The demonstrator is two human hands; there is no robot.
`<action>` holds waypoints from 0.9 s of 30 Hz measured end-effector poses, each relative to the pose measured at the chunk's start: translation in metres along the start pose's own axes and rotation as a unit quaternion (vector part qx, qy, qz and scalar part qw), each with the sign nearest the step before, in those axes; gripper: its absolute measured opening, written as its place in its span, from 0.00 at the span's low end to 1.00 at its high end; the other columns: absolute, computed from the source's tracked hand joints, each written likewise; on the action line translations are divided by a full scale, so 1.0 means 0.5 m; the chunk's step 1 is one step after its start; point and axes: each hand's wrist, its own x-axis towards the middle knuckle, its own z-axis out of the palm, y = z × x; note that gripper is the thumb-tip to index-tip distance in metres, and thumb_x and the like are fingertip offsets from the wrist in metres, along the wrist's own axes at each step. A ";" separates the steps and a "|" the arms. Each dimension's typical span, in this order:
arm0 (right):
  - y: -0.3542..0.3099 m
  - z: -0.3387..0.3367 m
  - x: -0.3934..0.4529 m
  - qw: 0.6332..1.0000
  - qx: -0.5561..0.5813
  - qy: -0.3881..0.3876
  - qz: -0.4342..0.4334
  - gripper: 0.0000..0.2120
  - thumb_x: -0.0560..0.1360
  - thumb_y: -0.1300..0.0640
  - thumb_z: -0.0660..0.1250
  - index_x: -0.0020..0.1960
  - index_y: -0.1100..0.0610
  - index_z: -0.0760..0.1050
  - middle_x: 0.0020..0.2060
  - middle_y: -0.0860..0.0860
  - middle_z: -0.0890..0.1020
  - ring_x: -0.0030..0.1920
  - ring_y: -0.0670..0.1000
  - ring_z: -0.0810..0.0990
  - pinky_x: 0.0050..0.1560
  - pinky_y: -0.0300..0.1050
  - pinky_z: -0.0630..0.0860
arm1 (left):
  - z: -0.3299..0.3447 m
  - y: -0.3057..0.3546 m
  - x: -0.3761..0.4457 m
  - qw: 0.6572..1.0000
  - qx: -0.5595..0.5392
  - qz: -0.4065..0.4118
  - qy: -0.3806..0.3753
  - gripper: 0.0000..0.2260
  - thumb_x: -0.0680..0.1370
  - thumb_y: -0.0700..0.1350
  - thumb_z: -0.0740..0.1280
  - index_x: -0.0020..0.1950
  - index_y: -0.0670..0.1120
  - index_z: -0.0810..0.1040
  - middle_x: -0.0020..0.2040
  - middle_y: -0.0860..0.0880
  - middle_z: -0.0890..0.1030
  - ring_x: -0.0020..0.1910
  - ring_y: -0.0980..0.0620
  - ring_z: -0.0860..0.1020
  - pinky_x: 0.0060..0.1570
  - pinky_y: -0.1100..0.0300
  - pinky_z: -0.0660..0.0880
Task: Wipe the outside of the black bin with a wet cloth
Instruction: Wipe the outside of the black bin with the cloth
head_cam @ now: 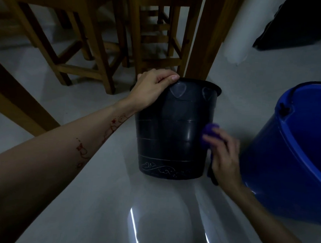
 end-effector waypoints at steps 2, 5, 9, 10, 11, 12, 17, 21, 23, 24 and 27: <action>0.005 0.015 0.078 0.996 0.020 0.056 0.062 0.14 0.80 0.63 0.58 0.63 0.56 0.74 0.64 0.59 0.73 0.60 0.62 0.72 0.65 0.43 0.66 | 0.010 0.013 0.001 1.000 0.002 0.012 -0.010 0.08 0.82 0.56 0.59 0.54 0.65 0.77 0.49 0.65 0.78 0.58 0.52 0.75 0.66 0.40 0.66; -0.040 0.043 0.172 0.992 0.028 0.094 0.076 0.14 0.79 0.65 0.61 0.62 0.57 0.76 0.64 0.58 0.73 0.60 0.59 0.71 0.65 0.42 0.66 | 0.017 0.025 0.004 0.999 0.020 0.026 -0.001 0.08 0.83 0.55 0.58 0.54 0.63 0.77 0.51 0.61 0.79 0.56 0.52 0.74 0.65 0.40 0.65; -0.093 0.056 0.162 0.996 0.015 0.002 -0.088 0.17 0.75 0.67 0.69 0.63 0.58 0.77 0.65 0.56 0.77 0.56 0.60 0.72 0.64 0.40 0.65 | 0.009 0.000 0.005 1.000 -0.013 0.004 -0.004 0.12 0.79 0.62 0.57 0.57 0.66 0.77 0.56 0.59 0.81 0.60 0.52 0.76 0.66 0.38 0.67; -0.096 0.057 0.140 0.991 0.019 -0.028 -0.132 0.17 0.75 0.66 0.69 0.63 0.57 0.78 0.65 0.55 0.77 0.55 0.59 0.73 0.60 0.46 0.70 | 0.008 -0.001 0.004 1.000 -0.018 0.002 -0.003 0.13 0.78 0.64 0.56 0.57 0.67 0.77 0.56 0.59 0.82 0.61 0.52 0.77 0.66 0.38 0.68; -0.098 0.058 0.111 0.983 0.022 -0.052 -0.172 0.16 0.76 0.64 0.69 0.63 0.56 0.78 0.65 0.53 0.78 0.55 0.58 0.73 0.54 0.51 0.73 | 0.008 0.000 0.004 1.000 -0.020 0.001 -0.005 0.13 0.77 0.65 0.56 0.57 0.68 0.76 0.56 0.59 0.82 0.60 0.53 0.78 0.66 0.38 0.68; -0.099 0.057 0.079 0.975 0.024 -0.070 -0.208 0.13 0.77 0.62 0.69 0.62 0.55 0.79 0.65 0.53 0.78 0.55 0.57 0.74 0.50 0.53 0.73 | 0.009 0.002 0.005 1.000 -0.021 0.002 -0.006 0.13 0.77 0.65 0.56 0.56 0.68 0.77 0.55 0.60 0.83 0.60 0.54 0.78 0.65 0.38 0.69; -0.089 0.027 -0.026 0.954 -0.009 -0.111 -0.280 0.16 0.77 0.45 0.69 0.62 0.50 0.79 0.69 0.47 0.75 0.67 0.54 0.72 0.63 0.54 0.68 | 0.007 0.010 0.007 0.999 -0.035 0.023 -0.027 0.10 0.82 0.55 0.60 0.58 0.59 0.80 0.53 0.58 0.82 0.55 0.62 0.78 0.62 0.58 0.74; -0.065 0.027 -0.043 0.963 -0.045 -0.095 -0.249 0.17 0.78 0.47 0.68 0.66 0.46 0.76 0.72 0.44 0.71 0.71 0.58 0.67 0.67 0.60 0.65 | -0.026 0.009 -0.003 0.999 0.017 0.024 -0.018 0.17 0.85 0.53 0.56 0.55 0.47 0.81 0.53 0.52 0.76 0.50 0.61 0.74 0.53 0.66 0.69; -0.062 0.034 -0.063 0.964 -0.052 -0.091 -0.245 0.22 0.77 0.55 0.71 0.69 0.45 0.72 0.73 0.44 0.68 0.71 0.58 0.66 0.64 0.58 0.65 | -0.033 0.000 -0.011 0.998 0.036 0.012 -0.048 0.18 0.85 0.53 0.54 0.49 0.45 0.79 0.47 0.52 0.76 0.48 0.59 0.72 0.52 0.57 0.69; -0.062 0.033 -0.073 0.961 -0.050 -0.095 -0.256 0.25 0.75 0.57 0.72 0.70 0.45 0.70 0.73 0.44 0.67 0.70 0.57 0.66 0.62 0.57 0.66 | -0.034 -0.003 -0.017 0.997 0.039 -0.003 -0.060 0.17 0.85 0.53 0.54 0.50 0.46 0.79 0.45 0.54 0.76 0.50 0.60 0.71 0.54 0.56 0.67; -0.067 0.017 -0.071 0.949 -0.037 -0.120 -0.288 0.25 0.76 0.57 0.69 0.71 0.47 0.68 0.73 0.46 0.66 0.68 0.57 0.67 0.59 0.55 0.71 | -0.031 -0.002 -0.021 0.997 -0.020 -0.005 -0.070 0.12 0.85 0.53 0.55 0.51 0.53 0.77 0.44 0.59 0.77 0.46 0.70 0.74 0.53 0.60 0.68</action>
